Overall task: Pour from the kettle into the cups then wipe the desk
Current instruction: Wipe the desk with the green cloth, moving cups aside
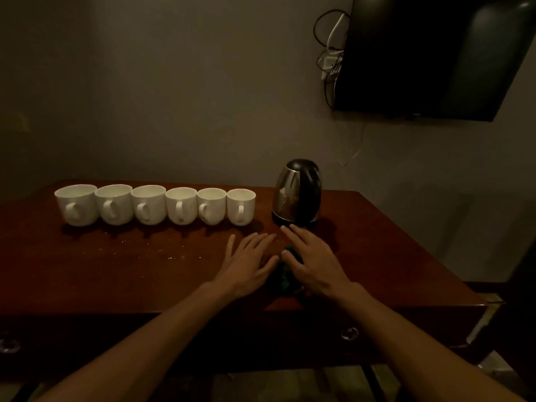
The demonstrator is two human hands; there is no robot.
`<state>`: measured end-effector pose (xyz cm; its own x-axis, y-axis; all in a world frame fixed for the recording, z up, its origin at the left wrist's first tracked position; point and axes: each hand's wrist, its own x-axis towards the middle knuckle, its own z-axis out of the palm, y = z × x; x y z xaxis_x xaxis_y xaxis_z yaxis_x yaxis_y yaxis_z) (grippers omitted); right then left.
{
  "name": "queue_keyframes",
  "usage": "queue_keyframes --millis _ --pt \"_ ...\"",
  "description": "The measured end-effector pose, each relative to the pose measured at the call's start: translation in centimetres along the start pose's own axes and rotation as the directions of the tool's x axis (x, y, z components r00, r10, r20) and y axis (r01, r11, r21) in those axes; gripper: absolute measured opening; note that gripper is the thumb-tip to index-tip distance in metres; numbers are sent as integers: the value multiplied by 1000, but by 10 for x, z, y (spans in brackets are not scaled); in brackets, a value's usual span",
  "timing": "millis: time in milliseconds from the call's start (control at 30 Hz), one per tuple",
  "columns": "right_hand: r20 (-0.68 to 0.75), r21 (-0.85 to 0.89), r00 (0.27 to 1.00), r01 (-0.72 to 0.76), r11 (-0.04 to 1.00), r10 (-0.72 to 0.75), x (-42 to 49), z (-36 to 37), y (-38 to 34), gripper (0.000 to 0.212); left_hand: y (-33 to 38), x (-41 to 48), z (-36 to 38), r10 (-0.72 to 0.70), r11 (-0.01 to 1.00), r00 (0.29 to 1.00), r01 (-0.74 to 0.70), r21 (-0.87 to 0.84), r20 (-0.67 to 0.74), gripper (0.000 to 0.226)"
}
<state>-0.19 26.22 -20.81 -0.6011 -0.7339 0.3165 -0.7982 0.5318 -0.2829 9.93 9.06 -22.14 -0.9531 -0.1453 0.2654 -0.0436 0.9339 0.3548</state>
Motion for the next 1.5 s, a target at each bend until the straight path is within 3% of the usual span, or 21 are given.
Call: queue_keyframes --millis 100,200,267,367,467,600,733,833,900,1067,1167,1367,1500 --pt "90 26 996 -6 1000 4 0 5 1 56 2 -10 -3 -46 997 999 45 58 14 55" --pt "86 36 996 19 999 -22 3 7 4 46 3 -13 -9 -82 994 996 85 67 -39 40" --pt "63 17 997 48 999 -49 6 5 5 37 5 -13 -12 -98 995 991 100 16 -92 24" --pt "29 24 998 51 998 -52 8 -2 3 25 12 -9 -18 -95 995 985 91 -36 -141 32" --pt "5 92 999 40 995 -40 12 -10 0 19 12 -3 -23 -192 956 978 168 -238 -81 17" --pt "-80 296 997 43 954 -20 27 -17 -7 11 12 8 -31 -273 802 959 185 -569 -72 18" --pt "-185 424 983 86 902 -7 45 -24 -23 11 23 20 -43 -394 618 916 206 -759 -72 29" --pt "-261 482 965 120 868 12 58 -32 -36 14 34 25 -59 -428 485 902 175 -857 -58 26" --pt "-321 497 947 144 856 27 67 -42 -43 15 37 29 -69 -414 451 905 112 -885 -96 29" --pt "-401 550 916 214 807 31 85 -75 -64 15 39 27 -87 -271 213 957 -43 -976 -101 50" --pt "-404 531 914 255 808 -23 95 -96 -80 14 33 25 -99 -218 323 968 -52 -945 -128 64" --pt "-534 500 845 282 819 35 116 -120 -103 18 11 19 -118 -184 424 961 -110 -899 -204 28" --pt "-588 467 807 289 836 49 122 -139 -118 18 -2 18 -132 -277 477 910 -148 -866 -308 19"
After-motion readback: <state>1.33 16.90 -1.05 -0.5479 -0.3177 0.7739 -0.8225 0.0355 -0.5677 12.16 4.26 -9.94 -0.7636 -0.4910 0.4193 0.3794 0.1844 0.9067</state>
